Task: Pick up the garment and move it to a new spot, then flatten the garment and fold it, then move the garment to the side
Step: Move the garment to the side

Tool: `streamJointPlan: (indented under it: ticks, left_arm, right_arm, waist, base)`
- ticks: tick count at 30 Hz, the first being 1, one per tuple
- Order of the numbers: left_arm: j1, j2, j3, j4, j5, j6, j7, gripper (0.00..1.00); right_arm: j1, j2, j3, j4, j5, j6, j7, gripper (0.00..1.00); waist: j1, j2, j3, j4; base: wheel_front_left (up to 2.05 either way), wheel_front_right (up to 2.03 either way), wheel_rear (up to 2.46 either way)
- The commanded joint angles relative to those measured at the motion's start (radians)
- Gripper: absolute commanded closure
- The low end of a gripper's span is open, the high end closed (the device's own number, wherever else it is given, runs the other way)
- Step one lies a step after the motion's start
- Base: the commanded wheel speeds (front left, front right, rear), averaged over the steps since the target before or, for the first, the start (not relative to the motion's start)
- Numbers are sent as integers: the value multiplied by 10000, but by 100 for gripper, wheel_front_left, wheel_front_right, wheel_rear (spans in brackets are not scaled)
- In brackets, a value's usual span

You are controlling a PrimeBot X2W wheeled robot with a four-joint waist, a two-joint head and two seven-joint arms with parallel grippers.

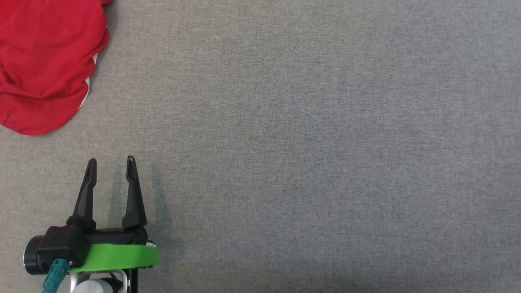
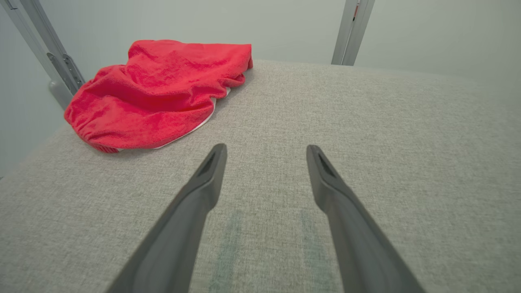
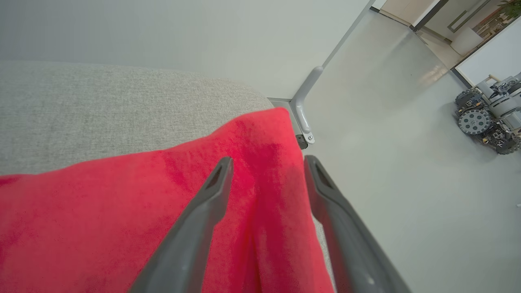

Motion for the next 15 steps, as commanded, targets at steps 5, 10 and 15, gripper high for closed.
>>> streamJointPlan:
  ticks: [5,10,15]
  left_arm:
    - [268,15,145,-30,-225,195,-3,0]
    - [739,17,156,166,-333,265,-3,0]
    - [1281,20,321,381,-472,334,-2,0]
  right_arm:
    - [-372,827,305,-351,-907,-12,-1564,0]
    - [743,2244,573,-1379,-752,-12,-3147,0]
    - [2846,3935,431,-2970,-1099,-12,-3557,0]
  waist:
    - [-1,0,-466,-261]
    - [-1,0,-1513,-648]
    - [-1,0,-2728,-939]
  base:
    - [0,0,0]
    - [0,0,0]
    - [0,0,0]
